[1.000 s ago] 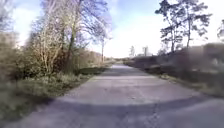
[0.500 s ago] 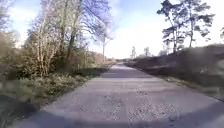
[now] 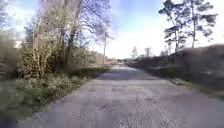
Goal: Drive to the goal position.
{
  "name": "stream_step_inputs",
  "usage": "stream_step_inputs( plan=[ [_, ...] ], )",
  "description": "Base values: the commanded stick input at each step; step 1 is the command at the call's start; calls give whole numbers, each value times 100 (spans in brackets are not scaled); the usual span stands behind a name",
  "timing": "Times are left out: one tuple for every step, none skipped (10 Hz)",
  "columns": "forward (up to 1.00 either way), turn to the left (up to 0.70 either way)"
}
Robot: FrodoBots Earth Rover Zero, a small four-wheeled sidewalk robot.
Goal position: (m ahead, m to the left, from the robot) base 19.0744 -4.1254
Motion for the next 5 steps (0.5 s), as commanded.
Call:
stream_step_inputs(
  plan=[
    [100, 0],
    [100, 0],
    [100, 0],
    [100, 0],
    [100, 0]
  ],
)
